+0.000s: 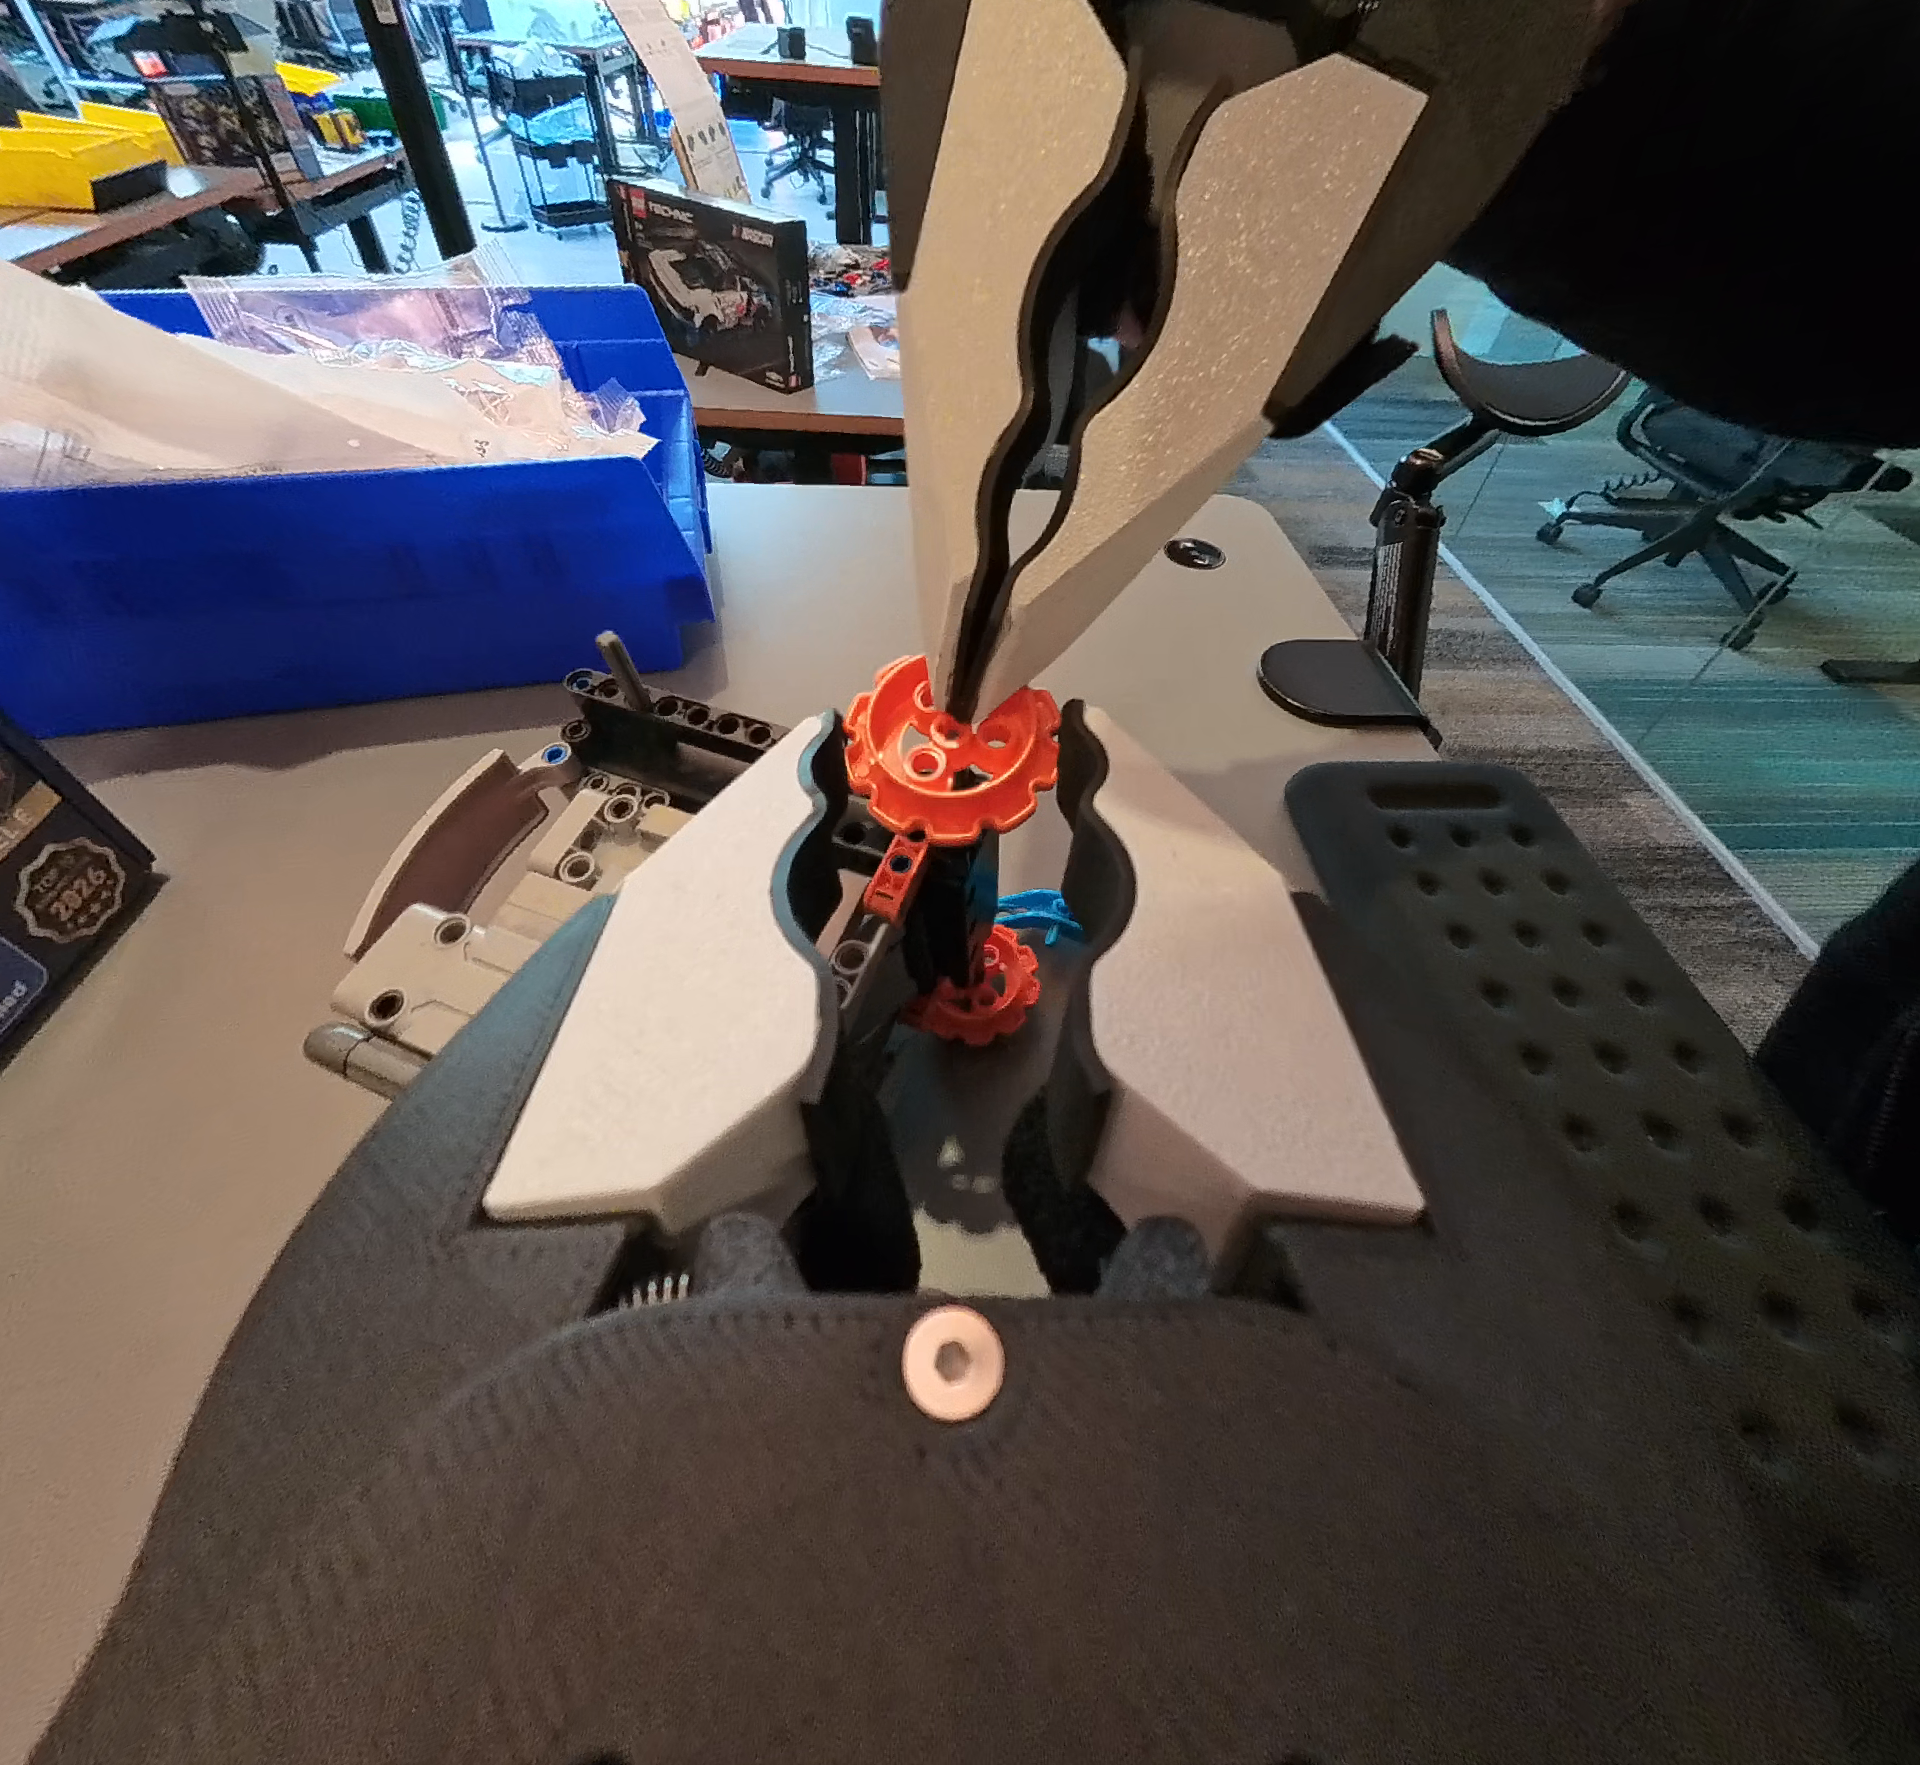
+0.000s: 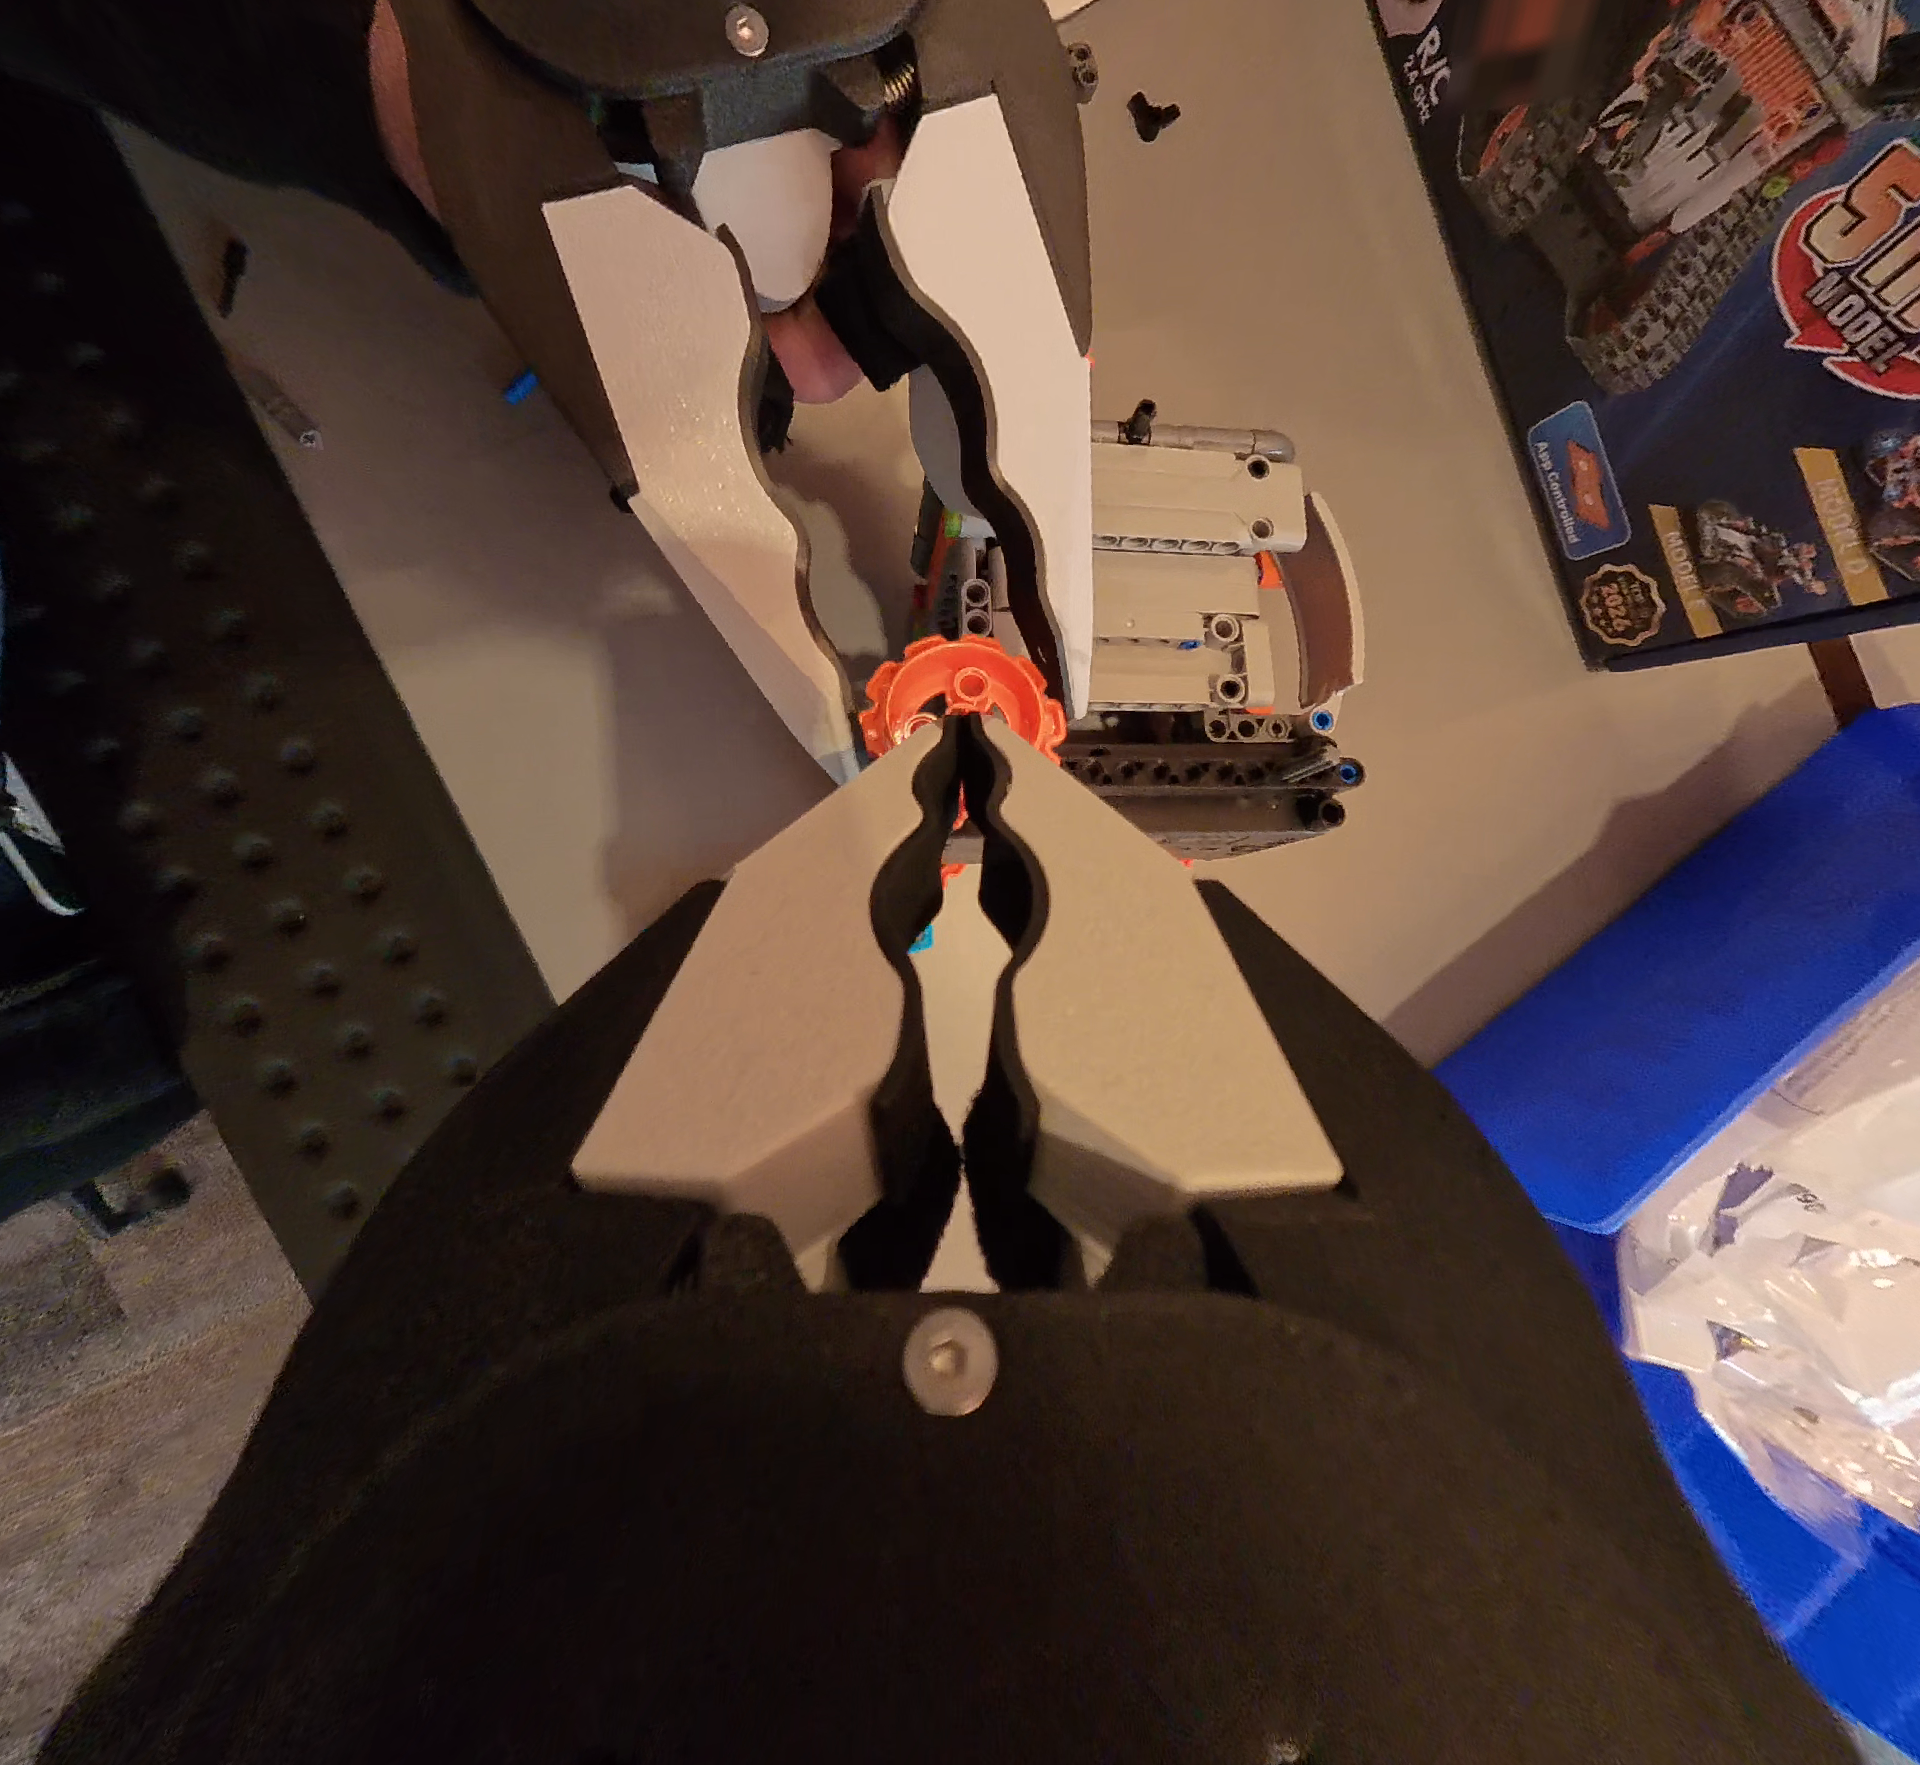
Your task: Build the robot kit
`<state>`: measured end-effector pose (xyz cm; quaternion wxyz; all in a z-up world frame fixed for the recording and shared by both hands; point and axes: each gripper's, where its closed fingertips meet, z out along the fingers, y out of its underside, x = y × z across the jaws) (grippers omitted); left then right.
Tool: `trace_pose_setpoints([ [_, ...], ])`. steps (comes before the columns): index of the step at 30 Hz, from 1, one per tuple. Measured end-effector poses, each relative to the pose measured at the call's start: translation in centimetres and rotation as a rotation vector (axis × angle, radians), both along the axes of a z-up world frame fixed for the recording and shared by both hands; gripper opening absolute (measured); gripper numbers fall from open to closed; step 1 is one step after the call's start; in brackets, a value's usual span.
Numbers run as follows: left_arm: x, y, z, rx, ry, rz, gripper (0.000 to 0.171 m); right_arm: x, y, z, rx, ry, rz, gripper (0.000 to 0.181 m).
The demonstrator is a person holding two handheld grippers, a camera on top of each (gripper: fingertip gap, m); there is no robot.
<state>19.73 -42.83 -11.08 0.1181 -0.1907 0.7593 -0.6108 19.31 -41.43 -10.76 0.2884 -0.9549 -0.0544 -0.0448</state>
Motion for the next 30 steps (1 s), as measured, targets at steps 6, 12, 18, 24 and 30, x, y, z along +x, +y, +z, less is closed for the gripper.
trace_pose_setpoints([
  [6, -0.4, -0.4, 0.1, 0.016, -0.01, -0.017, 0.041, 0.1, -0.4, 0.8, 0.056, 0.035, -0.029, 0.0],
  [12, -0.1, -0.4, -0.1, 0.055, -0.01, -0.013, 0.051, 0.5, -1.1, 1.1, 0.104, 0.053, -0.083, 0.018],
  [18, -0.7, 0.1, -0.5, 0.062, 0.016, 0.02, 0.053, 0.3, -1.2, 1.0, 0.112, 0.048, -0.06, 0.027],
  [24, -0.6, -0.1, -1.7, 0.101, 0.028, 0.069, 0.044, 0.4, -0.7, 0.4, 0.074, 0.025, -0.008, 0.043],
  [30, 0.2, 0.2, -2.4, 0.155, 0.026, 0.085, 0.014, 0.5, -0.3, -1.2, 0.05, 0.073, -0.026, 0.041],
])
